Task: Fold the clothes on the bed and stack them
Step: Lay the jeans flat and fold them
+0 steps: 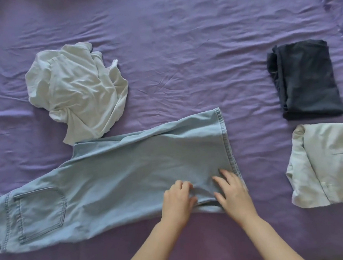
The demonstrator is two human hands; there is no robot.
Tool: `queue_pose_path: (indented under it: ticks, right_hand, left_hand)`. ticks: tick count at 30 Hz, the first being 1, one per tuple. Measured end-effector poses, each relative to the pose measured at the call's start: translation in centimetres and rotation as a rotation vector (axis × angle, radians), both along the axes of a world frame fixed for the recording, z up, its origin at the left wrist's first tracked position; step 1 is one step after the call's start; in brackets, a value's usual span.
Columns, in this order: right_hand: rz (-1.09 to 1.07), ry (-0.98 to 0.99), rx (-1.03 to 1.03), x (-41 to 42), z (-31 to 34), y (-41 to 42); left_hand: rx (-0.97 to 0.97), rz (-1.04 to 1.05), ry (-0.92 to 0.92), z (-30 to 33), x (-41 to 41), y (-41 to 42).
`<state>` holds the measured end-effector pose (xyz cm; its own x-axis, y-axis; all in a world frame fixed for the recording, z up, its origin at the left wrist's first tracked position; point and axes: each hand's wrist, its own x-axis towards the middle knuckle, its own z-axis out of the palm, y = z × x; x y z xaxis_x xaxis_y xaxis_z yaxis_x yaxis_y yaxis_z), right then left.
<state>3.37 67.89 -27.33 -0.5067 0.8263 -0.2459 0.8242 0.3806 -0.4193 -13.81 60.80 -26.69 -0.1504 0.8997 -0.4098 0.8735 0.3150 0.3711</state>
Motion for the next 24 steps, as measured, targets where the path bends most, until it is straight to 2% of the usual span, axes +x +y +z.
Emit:
queue_pose_path:
  ticks: [8,11,17,20,24]
  right_hand:
    - [0.159,-0.088,0.178,3.5,0.5,-0.6]
    - [0.200,-0.119,0.178,3.5,1.1,0.2]
    - [-0.258,-0.101,-0.119,1.8,1.8,1.1]
    - [-0.320,-0.101,-0.194,1.6,2.1,1.2]
    - [-0.273,-0.151,-0.130,1.6,2.6,0.9]
  left_hand:
    - [-0.184,-0.085,0.062,0.1,1.6,-1.2]
    - [-0.113,-0.111,0.082,1.2,1.7,-1.1]
    - [-0.146,-0.152,0.154,1.2,3.1,-2.8]
    - [-0.159,-0.101,0.136,0.8,4.0,-3.3]
    - [-0.139,0.015,0.157,1.1,4.7,-2.9]
